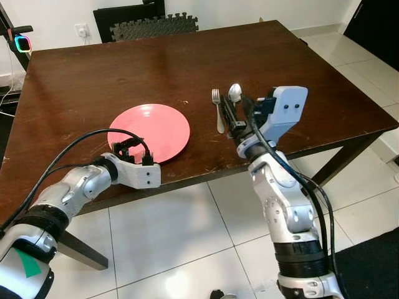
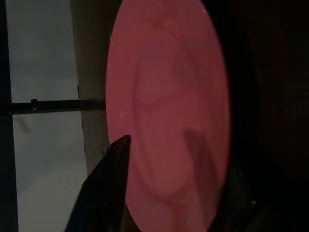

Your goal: Setting the table

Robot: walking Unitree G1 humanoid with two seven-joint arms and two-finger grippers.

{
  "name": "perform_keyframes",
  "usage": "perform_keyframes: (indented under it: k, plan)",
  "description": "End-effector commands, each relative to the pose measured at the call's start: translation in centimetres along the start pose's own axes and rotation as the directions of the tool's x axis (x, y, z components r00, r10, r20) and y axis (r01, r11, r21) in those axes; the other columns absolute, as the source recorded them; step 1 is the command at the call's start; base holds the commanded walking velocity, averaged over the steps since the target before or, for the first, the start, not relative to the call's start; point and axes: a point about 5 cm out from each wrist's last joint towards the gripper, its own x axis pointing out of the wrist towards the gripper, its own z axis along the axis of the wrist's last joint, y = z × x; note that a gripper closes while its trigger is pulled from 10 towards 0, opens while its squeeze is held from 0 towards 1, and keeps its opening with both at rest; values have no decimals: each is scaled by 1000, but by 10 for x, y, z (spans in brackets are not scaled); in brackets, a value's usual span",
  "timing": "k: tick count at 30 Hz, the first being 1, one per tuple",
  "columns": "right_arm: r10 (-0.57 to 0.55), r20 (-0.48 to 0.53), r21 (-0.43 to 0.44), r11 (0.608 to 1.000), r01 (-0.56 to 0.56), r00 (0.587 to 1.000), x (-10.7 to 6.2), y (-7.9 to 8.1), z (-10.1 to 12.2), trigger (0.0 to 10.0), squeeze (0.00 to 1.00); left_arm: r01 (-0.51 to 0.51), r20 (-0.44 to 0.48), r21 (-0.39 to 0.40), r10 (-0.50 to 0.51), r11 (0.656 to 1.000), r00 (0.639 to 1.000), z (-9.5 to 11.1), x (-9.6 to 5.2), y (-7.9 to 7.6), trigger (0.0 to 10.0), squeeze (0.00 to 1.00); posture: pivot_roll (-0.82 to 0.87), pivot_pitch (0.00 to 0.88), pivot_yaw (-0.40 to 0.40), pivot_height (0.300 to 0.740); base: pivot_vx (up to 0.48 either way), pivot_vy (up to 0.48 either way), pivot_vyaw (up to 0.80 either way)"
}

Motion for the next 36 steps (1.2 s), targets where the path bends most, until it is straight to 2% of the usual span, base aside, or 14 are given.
perform_keyframes:
  k: [1, 9, 22, 23, 24, 25, 26, 28, 30, 31, 33, 34, 35, 36]
  plan:
    - [-14, -10, -1, 1000, 14, 1000, -3, -2, -2, 10000, 0, 126, -21, 9, -126, 992, 992, -4, -7, -32, 0, 0, 71, 179, 74, 740, 0, 0, 0]
    - [-12, -9, 1, 1000, 12, 1000, -2, -2, -2, 10000, 0, 101, -21, 9, -100, 995, 995, -5, -7, -33, 0, 0, 74, 177, 69, 740, 0, 0, 0]
    - [-29, -6, 6, 1000, 29, 1000, -1, -6, -1, 10000, 0, 19, 11, 20, -19, 1000, 1000, -4, -10, -21, 0, 0, 78, 169, 70, 740, 0, 0, 0]
    - [-35, -6, 13, 999, 35, 999, -1, -7, -1, 10000, 0, -3, 28, 21, 2, 1000, 1000, -4, -12, -15, 9529, 0, 80, 169, 70, 740, 0, 0, 0]
    - [-39, -6, 19, 999, 39, 999, -1, -8, -1, 10000, 0, -17, 40, 22, 16, 1000, 999, -3, -13, -11, 9529, 0, 81, 169, 69, 740, 0, 0, 0]
    - [-49, -14, 55, 997, 50, 999, -1, -9, -1, 10000, 0, -83, 64, 34, 81, 996, 995, -3, -15, 1, 10000, 0, 82, 168, 69, 740, 0, 0, 0]
    - [-52, -32, 152, 987, 56, 998, 0, -12, -2, 10000, 0, -217, 104, 76, 209, 973, 972, -1, -22, 25, 10000, 0, 85, 167, 67, 740, 0, 0, 0]
    - [-52, -35, 219, 974, 59, 998, 1, -13, -1, 10000, 0, -291, 128, 95, 278, 952, 952, -1, -27, 39, 10000, 0, 89, 166, 65, 740, 0, 0, 0]
    - [-54, -35, 240, 969, 60, 998, 1, -13, 0, 10000, 0, -309, 135, 97, 295, 946, 946, 0, -28, 43, 10000, 0, 89, 166, 65, 740, 0, 0, 0]
    - [-53, -30, 283, 957, 60, 998, 3, -13, 1, 10000, 0, -351, 146, 101, 335, 931, 931, 1, -32, 51, 10000, 0, 92, 165, 63, 740, 0, 0, 0]
    - [-8, -8, 460, 888, 11, 1000, 7, -9, 8, 10000, 0, -479, 188, 125, 453, 869, 871, 4, -44, 75, 10000, 0, 98, 164, 59, 740, 0, 0, 0]
    - [41, 23, 553, 832, -47, 999, 10, -4, 14, 10000, 0, -532, 219, 139, 498, 835, 839, 8, -50, 85, 10000, 0, 98, 164, 57, 740, 0, 0, 0]
    - [41, 23, 553, 832, -47, 999, 10, -4, 14, 10000, 0, -532, 219, 139, 498, 835, 839, 8, -50, 85, 10000, 0, 98, 164, 57, 740, 0, 0, 0]
    - [86, 54, 621, 777, -101, 995, 11, 2, 19, 10000, 0, -564, 240, 146, 524, 813, 817, 10, -54, 91, 10000, 0, 101, 163, 54, 740, 0, 0, 0]
